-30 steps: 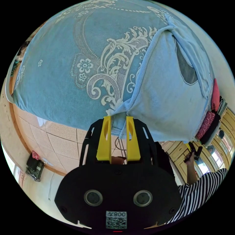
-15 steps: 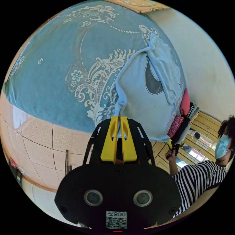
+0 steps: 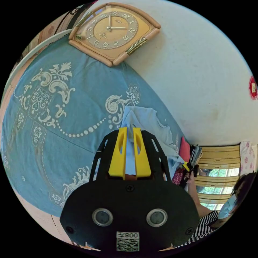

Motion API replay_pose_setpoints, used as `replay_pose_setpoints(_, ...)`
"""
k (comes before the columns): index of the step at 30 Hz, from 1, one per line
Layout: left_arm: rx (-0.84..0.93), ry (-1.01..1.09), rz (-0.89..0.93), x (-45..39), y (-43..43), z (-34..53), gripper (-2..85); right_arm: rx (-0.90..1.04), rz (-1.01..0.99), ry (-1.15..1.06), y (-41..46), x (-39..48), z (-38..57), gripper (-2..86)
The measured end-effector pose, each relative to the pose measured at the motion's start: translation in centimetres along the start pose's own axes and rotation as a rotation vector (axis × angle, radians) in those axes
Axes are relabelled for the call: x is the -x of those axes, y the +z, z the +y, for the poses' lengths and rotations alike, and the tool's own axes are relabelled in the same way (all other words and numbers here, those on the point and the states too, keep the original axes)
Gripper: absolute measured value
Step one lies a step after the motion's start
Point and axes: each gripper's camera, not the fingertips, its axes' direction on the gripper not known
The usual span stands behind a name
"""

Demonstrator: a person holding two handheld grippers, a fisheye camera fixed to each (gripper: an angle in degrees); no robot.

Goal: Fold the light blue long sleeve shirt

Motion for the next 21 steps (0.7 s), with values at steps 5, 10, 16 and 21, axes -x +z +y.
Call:
replay_pose_setpoints(5, 0.036, 0.051, 0.008, -2.4, 1.8, 1.9, 6.7, -0.034, 0.027, -0.073, 1.7, 4.3, 0.3, 7.5)
replay_pose_setpoints(10, 0.099, 0.256, 0.029, -9.3, 4.2, 1.5, 7.7, 0.045, 0.301, -0.351, 5.5, 14.0, -1.6, 8.6)
replay_pose_setpoints(16, 0.189, 0.562, -0.036, -20.5, 9.4, -1.0, 7.8, 0.166, 0.643, -0.741, 13.2, 25.4, -3.5, 9.2)
replay_pose_setpoints(21, 0.221, 0.663, 0.002, -27.4, 13.3, -1.8, 7.3, 0.243, 0.882, -0.851, 18.4, 28.7, -4.0, 5.7)
